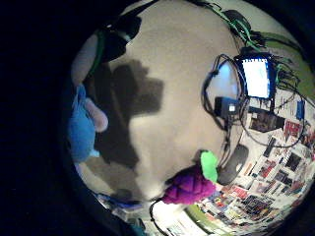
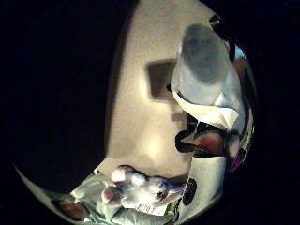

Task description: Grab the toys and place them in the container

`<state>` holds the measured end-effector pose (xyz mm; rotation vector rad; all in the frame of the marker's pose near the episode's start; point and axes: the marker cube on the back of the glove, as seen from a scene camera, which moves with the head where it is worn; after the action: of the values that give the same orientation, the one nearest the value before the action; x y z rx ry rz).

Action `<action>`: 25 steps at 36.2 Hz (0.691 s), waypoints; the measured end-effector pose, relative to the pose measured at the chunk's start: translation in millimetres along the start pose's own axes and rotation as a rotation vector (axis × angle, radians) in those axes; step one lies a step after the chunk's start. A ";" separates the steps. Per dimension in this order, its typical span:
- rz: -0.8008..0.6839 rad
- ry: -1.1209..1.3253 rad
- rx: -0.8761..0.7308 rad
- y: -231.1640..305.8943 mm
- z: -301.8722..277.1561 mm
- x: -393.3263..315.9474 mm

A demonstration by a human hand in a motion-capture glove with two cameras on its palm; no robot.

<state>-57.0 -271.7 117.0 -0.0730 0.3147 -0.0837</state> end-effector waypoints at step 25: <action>-0.192 -0.193 0.231 138.7 -158.7 -83.1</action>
<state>-175.4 -135.4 -19.8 0.1177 0.1034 -0.3008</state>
